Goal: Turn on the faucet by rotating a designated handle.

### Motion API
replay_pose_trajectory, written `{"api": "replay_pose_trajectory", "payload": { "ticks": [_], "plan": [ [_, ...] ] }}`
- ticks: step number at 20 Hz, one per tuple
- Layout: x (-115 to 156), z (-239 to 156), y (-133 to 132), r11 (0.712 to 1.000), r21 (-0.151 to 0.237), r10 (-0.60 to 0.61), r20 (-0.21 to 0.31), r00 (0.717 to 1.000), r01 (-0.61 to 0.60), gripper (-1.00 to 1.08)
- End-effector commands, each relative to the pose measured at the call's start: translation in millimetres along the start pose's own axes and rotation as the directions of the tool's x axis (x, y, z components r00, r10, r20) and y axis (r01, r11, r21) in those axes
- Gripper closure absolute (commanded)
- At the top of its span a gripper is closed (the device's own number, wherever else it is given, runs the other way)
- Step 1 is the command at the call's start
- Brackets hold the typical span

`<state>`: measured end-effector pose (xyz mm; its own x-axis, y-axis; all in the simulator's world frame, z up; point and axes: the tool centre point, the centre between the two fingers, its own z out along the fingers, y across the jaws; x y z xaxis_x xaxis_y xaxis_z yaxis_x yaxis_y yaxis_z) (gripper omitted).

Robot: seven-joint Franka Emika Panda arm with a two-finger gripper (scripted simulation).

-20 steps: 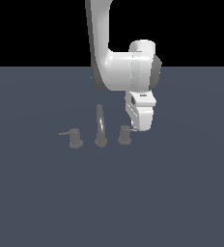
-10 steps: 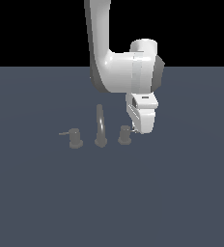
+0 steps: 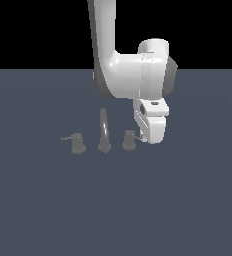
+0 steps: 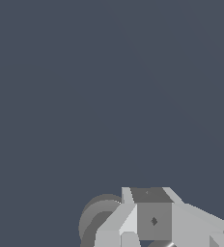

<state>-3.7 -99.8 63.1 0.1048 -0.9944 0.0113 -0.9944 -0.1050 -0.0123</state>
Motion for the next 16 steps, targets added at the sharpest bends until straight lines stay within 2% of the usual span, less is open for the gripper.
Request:
{"api": "replay_pose_trajectory", "payload": {
  "ticks": [1,9,10,11,16],
  "plan": [
    [-11,0,4,1.000,-0.003,-0.007,0.004,1.000,0.007,1.08],
    [-40,-1,24,1.000,-0.011,-0.011,0.011,1.000,0.011,1.08],
    [-40,-1,24,1.000,-0.011,-0.011,0.011,1.000,0.011,1.08],
    [-19,-1,22,1.000,-0.006,0.016,-0.002,1.000,-0.016,1.08],
    [-55,-1,16,1.000,-0.010,0.000,0.006,1.000,0.000,1.08]
  ]
}}
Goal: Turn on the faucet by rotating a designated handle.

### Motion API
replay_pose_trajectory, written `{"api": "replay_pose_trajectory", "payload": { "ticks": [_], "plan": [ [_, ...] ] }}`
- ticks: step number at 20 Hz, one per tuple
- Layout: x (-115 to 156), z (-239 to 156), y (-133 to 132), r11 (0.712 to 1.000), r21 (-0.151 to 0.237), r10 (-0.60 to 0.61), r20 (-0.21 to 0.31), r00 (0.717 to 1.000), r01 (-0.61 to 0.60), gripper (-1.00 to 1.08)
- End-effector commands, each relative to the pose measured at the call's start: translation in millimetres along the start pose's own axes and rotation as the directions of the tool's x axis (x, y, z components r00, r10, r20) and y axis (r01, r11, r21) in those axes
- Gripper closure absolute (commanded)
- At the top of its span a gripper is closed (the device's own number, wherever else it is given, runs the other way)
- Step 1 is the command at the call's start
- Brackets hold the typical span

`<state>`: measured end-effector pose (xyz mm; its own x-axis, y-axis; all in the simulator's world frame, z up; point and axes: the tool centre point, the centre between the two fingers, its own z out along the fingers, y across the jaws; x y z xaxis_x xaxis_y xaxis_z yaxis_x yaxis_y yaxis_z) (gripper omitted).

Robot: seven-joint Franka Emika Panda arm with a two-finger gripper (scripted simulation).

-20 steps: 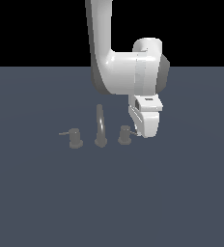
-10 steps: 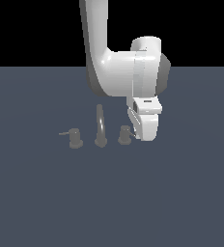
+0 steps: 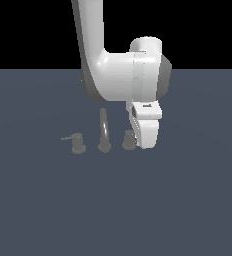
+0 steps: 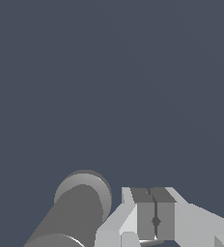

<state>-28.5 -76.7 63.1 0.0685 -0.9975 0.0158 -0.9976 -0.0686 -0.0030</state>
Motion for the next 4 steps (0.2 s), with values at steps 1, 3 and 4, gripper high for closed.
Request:
{"api": "replay_pose_trajectory", "payload": {
  "ticks": [1,3,4],
  "plan": [
    [-37,-1,-5,0.999,-0.001,-0.040,0.012,0.999,0.040,1.08],
    [-52,-1,-7,0.999,-0.002,-0.047,0.015,0.999,0.047,1.08],
    [-52,-1,-7,0.999,-0.002,-0.047,0.015,0.999,0.047,1.08]
  ]
}}
